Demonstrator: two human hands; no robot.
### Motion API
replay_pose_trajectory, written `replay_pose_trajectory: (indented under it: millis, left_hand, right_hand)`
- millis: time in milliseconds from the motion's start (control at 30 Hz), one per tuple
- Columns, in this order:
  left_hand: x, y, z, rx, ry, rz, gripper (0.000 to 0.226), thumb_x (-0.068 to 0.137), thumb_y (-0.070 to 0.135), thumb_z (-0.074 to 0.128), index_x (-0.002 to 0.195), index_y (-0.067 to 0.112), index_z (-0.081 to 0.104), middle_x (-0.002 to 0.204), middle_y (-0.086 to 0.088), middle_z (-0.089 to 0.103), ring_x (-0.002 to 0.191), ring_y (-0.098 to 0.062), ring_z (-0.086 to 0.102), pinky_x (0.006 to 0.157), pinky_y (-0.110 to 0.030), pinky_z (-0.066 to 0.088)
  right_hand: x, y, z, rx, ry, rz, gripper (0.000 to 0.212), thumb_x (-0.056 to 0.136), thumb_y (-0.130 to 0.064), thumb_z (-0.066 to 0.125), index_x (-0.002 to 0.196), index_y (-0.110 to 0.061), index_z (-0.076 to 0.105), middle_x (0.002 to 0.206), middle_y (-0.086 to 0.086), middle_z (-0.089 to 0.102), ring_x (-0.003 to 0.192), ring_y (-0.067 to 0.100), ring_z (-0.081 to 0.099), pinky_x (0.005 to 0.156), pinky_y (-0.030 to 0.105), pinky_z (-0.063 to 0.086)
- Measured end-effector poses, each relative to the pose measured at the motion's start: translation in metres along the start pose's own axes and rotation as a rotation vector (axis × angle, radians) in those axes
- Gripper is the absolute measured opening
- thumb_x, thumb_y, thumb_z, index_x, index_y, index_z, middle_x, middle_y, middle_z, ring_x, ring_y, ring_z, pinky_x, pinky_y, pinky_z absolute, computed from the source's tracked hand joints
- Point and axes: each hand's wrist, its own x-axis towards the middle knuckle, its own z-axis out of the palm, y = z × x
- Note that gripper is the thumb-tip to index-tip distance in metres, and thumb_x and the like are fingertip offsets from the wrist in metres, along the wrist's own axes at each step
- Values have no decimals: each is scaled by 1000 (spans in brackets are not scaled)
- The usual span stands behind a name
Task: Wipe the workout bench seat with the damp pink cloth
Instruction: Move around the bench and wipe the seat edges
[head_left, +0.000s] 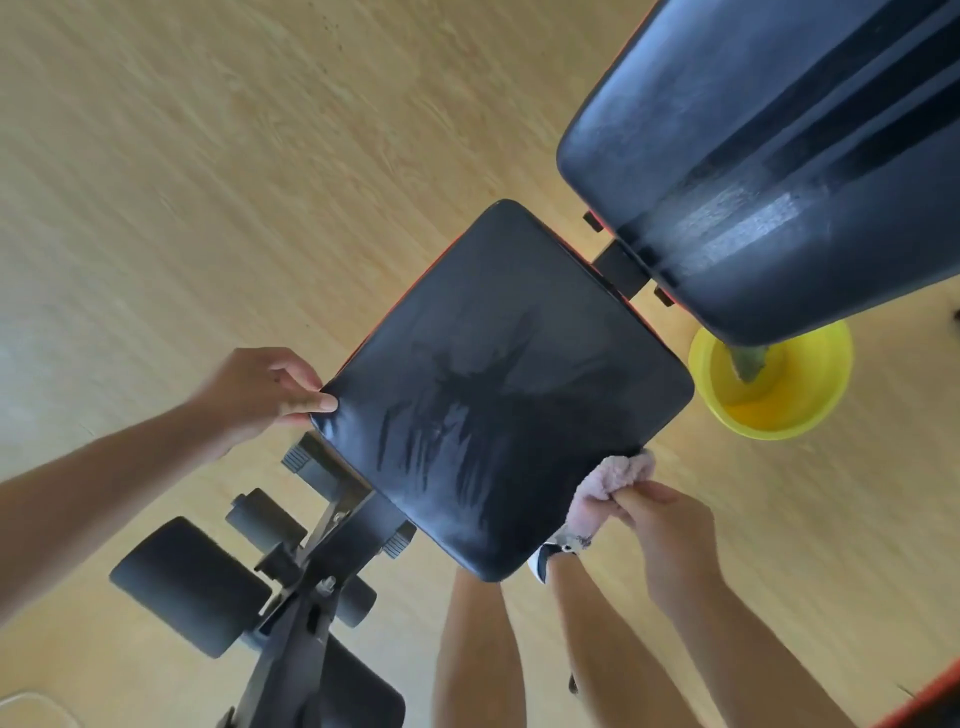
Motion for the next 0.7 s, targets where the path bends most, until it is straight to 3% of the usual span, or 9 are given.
replay_pose_trajectory:
  millis: [100,200,300,367,433,500,533,600,700]
  left_hand:
    - [-1,0,-1,-6,-10,2,33,62,14,93,89,4,76,61,-3,76,77,-26,77,75,-31,65]
    - [-2,-3,-1,-9,1,0,25,70,8,92,89,2,77,66,-6,78,80,-27,79,77,-33,65]
    - [-3,-3,-1,-21,9,2,24,71,7,91,90,2,77,70,-8,79,83,-27,79,74,-30,64]
    - [-7,0,-1,-7,17,-17,24,72,9,91,91,5,77,82,-12,80,82,-22,80,69,-23,63]
    - [-10,3,0,-10,20,-32,24,74,8,91,94,4,77,87,-14,80,82,-20,79,64,-17,61]
    - [-10,3,2,-21,31,-33,24,74,5,90,94,1,77,88,-17,79,83,-22,79,62,-16,61]
    - [-9,3,2,-18,43,-29,23,74,4,90,93,0,77,87,-17,79,83,-24,79,61,-16,61]
    - [-8,3,2,-8,62,-29,21,73,4,90,90,0,78,83,-16,79,80,-26,79,60,-18,61]
    - [-5,0,2,40,74,-37,20,71,8,92,87,6,80,80,-15,80,70,-22,74,60,-22,56]
  right_hand:
    - [-13,28,22,17,16,51,33,88,-26,75,84,6,69,74,21,67,68,20,57,62,31,42]
    - [-48,66,63,-41,-78,147,40,85,-40,79,81,-1,69,89,25,72,77,31,71,67,40,60]
    - [-79,92,102,16,-141,270,20,94,-20,70,86,-2,74,77,11,74,77,16,76,57,16,54]
    - [-101,94,135,104,-236,305,41,91,-44,71,111,-9,76,90,1,77,77,8,73,64,9,53]
    - [-100,72,164,299,-320,362,58,94,-73,42,124,-31,68,107,-10,74,92,1,71,81,4,50]
    - [-102,40,189,414,-277,222,43,107,-56,32,107,-36,71,101,-6,75,88,7,73,78,4,50]
    - [-101,30,205,474,-236,302,30,109,-38,44,101,-27,71,98,2,77,90,12,74,75,5,52]
    - [-111,0,224,814,-212,612,10,99,-5,64,103,2,72,109,22,76,102,25,75,96,23,57]
    - [-107,-31,257,943,-299,784,16,93,2,70,105,13,70,110,24,76,106,28,75,105,38,54]
